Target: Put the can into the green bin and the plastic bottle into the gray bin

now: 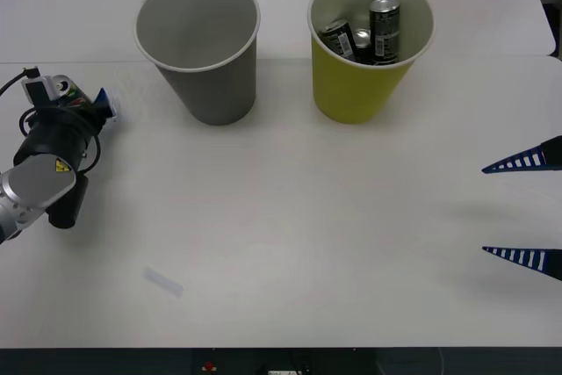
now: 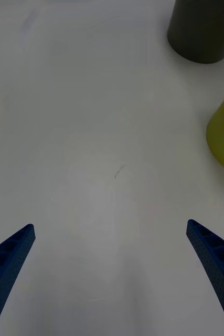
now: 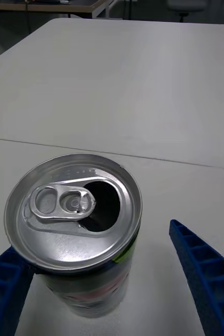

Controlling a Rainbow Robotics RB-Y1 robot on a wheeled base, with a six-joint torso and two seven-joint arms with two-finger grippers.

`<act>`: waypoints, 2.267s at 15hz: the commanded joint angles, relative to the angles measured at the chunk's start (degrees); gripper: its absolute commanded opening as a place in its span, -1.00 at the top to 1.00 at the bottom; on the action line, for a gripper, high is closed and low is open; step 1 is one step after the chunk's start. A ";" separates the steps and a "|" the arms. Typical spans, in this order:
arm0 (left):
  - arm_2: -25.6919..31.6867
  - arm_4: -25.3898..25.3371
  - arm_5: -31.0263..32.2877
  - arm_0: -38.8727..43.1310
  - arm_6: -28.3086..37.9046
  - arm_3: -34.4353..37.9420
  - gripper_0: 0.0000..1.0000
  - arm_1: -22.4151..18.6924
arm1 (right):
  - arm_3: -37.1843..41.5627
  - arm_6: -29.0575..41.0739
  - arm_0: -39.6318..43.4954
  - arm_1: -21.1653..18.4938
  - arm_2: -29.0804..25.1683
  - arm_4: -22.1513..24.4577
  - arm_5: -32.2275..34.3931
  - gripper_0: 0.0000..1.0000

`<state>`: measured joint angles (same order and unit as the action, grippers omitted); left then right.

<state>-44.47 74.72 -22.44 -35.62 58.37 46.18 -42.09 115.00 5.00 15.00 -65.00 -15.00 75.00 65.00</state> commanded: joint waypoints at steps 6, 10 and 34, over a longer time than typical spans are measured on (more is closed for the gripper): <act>0.70 0.16 2.22 0.03 0.34 1.63 1.00 -0.80 | 0.00 0.00 0.00 0.00 0.00 0.00 0.00 -1.00; 2.37 0.87 3.72 0.11 0.34 4.09 1.00 -1.33 | 0.00 0.00 0.00 0.00 0.00 0.00 0.00 -1.00; 58.71 -1.77 69.11 40.98 -17.15 53.05 1.00 -11.52 | 0.00 0.00 0.00 0.00 0.00 0.00 0.00 -1.00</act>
<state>12.01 74.33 42.72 4.57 42.76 99.29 -53.63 115.00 5.00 15.00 -65.00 -15.00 75.00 65.00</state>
